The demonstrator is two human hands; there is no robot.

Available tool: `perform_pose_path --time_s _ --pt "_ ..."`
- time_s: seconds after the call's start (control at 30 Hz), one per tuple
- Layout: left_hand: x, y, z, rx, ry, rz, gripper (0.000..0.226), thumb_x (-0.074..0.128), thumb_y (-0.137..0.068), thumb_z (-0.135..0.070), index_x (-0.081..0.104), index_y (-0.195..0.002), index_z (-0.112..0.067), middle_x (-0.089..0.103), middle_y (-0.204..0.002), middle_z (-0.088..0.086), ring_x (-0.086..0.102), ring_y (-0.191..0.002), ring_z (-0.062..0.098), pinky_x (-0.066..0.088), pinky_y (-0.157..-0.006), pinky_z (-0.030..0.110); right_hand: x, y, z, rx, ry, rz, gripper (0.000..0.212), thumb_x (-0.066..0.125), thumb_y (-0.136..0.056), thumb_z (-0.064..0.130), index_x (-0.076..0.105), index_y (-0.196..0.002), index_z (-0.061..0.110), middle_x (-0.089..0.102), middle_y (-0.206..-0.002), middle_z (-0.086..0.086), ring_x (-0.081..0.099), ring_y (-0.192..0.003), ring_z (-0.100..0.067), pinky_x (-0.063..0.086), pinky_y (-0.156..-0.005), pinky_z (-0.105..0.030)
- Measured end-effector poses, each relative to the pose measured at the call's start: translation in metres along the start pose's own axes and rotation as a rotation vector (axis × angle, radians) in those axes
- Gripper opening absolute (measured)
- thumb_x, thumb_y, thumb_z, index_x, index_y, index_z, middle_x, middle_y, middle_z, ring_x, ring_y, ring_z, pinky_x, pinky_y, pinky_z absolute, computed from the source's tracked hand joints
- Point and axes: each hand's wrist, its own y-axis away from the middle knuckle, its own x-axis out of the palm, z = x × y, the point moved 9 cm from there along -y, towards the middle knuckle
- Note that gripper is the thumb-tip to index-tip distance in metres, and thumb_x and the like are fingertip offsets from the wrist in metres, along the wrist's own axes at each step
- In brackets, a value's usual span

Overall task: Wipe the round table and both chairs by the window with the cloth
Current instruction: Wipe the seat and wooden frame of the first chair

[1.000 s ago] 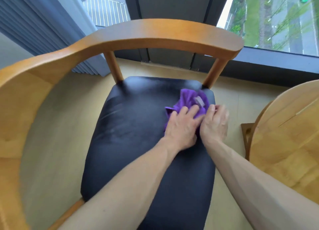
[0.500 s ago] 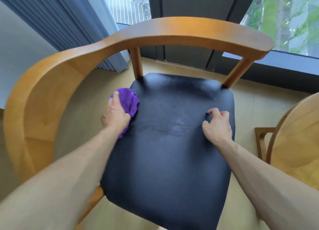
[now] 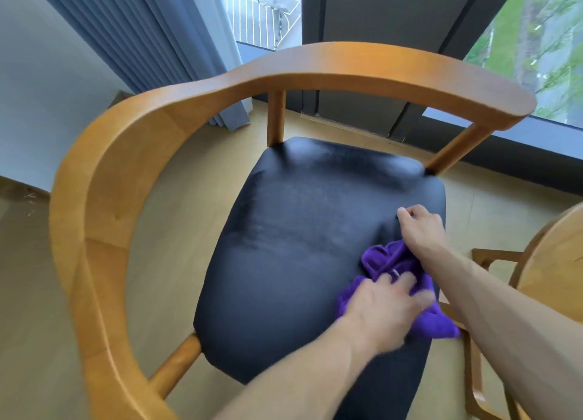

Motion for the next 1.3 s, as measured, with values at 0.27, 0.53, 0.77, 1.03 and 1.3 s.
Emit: perform_pose_path --time_s 0.27,0.53,0.77,1.03,1.3 --pt "-0.105 0.102 0.277 -0.816 -0.062 -0.236 0.045 0.063 -0.080 -0.010 0.046 -0.121 -0.020 0.042 -0.117 0.010 0.059 -0.096 0.040 0.050 -0.073 0.045 0.002 0.024 0.003 -0.041 0.087 -0.076 0.026 0.043 -0.096 0.036 0.055 -0.113 0.020 0.043 -0.127 -0.010 0.057 -0.101 -0.037 0.041 -0.090 -0.039" --pt "-0.102 0.074 0.235 -0.923 0.089 -0.364 0.038 0.058 -0.084 -0.017 0.048 -0.120 -0.022 0.047 -0.121 0.011 0.062 -0.095 0.043 0.046 -0.075 0.042 0.012 0.040 0.017 -0.088 0.077 -0.183 0.031 0.044 -0.096 0.036 0.052 -0.122 0.020 0.043 -0.124 -0.013 0.050 -0.110 -0.039 0.040 -0.094 -0.043" --pt "-0.076 -0.045 0.075 -0.464 0.990 -0.348 0.034 0.072 -0.074 -0.022 0.055 -0.103 -0.024 0.058 -0.107 0.005 0.059 -0.098 0.024 0.049 -0.084 0.034 -0.021 0.021 -0.016 0.151 -0.672 -0.176 0.047 0.031 -0.099 0.046 0.059 -0.108 0.009 0.063 -0.113 -0.016 0.061 -0.103 -0.030 0.050 -0.092 -0.047" --pt "-0.127 -0.001 0.174 -0.610 0.448 -0.669 0.050 0.067 -0.083 -0.038 0.050 -0.130 -0.031 0.039 -0.141 0.002 0.048 -0.119 0.028 0.048 -0.096 0.045 -0.048 0.025 0.001 -0.087 -0.197 -0.283 0.055 0.059 -0.088 0.045 0.043 -0.138 0.028 0.046 -0.136 -0.011 0.049 -0.123 -0.032 0.042 -0.105 -0.046" --pt "-0.088 0.046 0.265 -0.749 -0.027 -0.513 0.052 0.040 -0.102 -0.040 0.032 -0.153 -0.032 0.019 -0.166 0.000 0.021 -0.151 0.023 0.013 -0.123 0.045 0.048 0.030 0.087 -0.414 0.469 -0.205 0.092 0.040 -0.073 0.084 0.007 -0.150 0.047 -0.001 -0.164 -0.003 -0.004 -0.150 -0.037 0.005 -0.112 -0.071"
